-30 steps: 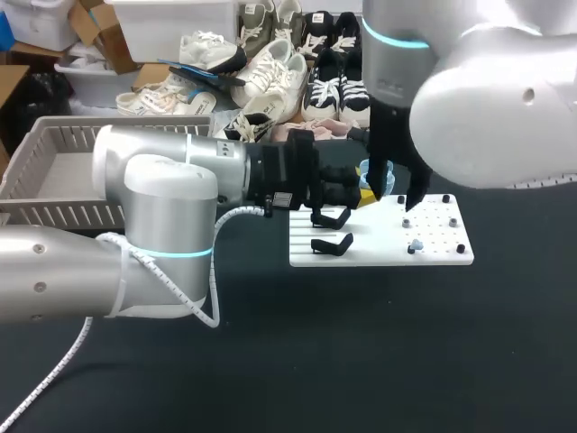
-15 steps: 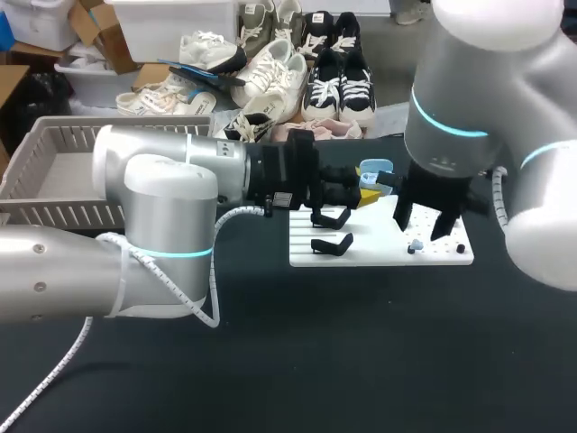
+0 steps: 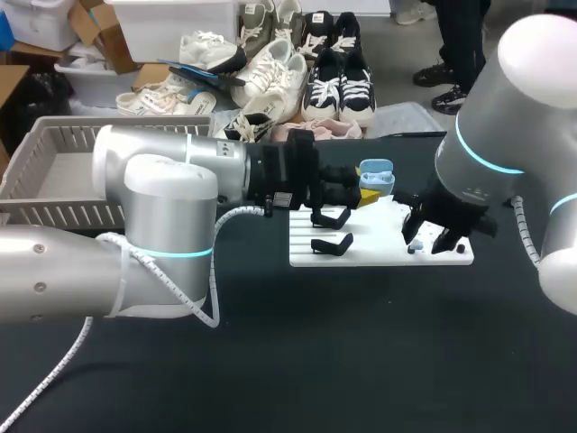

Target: Pick up each earbud case from the left stands, insert the matching earbuds, close the lid, and place the case in the box.

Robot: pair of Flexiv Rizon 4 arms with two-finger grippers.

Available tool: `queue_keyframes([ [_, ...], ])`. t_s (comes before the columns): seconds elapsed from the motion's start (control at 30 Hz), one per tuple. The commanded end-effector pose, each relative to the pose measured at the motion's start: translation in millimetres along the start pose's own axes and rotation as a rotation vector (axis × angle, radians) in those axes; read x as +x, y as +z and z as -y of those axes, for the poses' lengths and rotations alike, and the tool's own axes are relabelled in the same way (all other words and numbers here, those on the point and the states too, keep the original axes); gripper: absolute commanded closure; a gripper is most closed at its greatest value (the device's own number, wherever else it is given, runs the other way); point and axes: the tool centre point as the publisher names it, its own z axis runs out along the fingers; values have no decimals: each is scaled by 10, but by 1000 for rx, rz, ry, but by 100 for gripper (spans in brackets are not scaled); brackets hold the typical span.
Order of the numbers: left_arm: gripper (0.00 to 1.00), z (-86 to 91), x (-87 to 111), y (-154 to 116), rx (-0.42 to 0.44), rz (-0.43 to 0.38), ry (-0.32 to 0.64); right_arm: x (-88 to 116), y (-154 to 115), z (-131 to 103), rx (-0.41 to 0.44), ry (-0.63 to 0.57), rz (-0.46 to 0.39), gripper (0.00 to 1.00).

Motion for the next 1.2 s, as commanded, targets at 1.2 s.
queue_keyframes([
  [1.2,100,11,5,-4,-4,2,1,-209,460,68,-34,-15,-35,60],
])
